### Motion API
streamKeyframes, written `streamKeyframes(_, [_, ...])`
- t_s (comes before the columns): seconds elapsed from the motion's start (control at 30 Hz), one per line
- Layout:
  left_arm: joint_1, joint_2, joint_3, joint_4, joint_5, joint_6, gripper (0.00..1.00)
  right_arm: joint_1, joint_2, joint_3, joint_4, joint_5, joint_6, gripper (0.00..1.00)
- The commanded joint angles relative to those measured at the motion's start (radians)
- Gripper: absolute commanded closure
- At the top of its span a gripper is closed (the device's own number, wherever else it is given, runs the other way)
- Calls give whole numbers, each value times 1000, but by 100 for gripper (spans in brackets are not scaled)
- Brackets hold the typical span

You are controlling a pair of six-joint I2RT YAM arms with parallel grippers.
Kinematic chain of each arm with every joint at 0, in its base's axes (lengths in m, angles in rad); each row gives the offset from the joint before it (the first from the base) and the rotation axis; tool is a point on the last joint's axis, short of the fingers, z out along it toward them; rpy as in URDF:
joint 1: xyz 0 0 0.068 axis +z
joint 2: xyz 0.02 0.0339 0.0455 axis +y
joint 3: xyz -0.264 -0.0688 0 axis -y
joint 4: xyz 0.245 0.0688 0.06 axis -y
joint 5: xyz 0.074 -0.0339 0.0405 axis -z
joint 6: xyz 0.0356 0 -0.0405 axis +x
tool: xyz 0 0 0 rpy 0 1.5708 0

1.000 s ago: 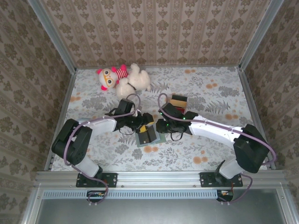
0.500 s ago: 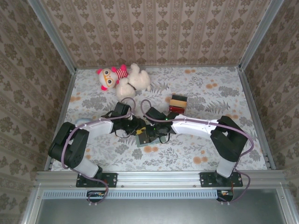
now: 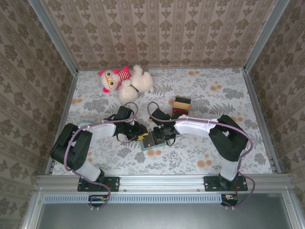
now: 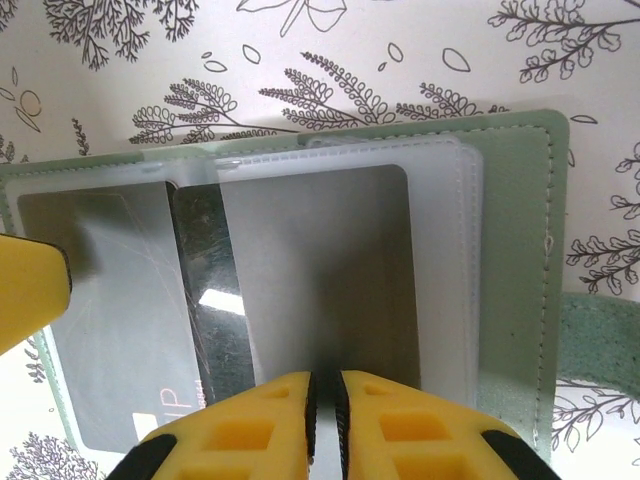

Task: Take the credit cards out of the card holder

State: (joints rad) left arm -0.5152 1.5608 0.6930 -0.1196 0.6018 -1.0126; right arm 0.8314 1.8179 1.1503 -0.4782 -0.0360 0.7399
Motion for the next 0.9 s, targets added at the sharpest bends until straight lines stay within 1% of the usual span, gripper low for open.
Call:
streamKeyframes(0.0, [4, 2, 0, -6, 13, 32, 71, -5, -58, -18, -2, 15, 12, 80])
streamKeyframes(0.1, [-1, -7, 0, 36, 35, 23, 71, -9, -91, -24, 11, 10, 14, 77])
streamKeyframes(0.17, [-7, -9, 0, 58, 69, 17, 69, -14, -111, -35, 20, 9, 19, 76])
streamKeyframes(0.37, [-26, 16, 0, 115, 93, -7, 69, -28, -111, -57, 31, -14, 22, 75])
streamKeyframes(0.53, [-38, 47, 6, 134, 97, -23, 71, -28, -72, -51, 20, -33, 30, 77])
streamKeyframes(0.73, [-47, 69, 4, 121, 78, -28, 73, -31, -26, -44, 1, -19, 43, 82])
streamKeyframes(0.87, [-47, 63, 1, 112, 69, -21, 74, -36, -3, -43, -8, -12, 46, 84])
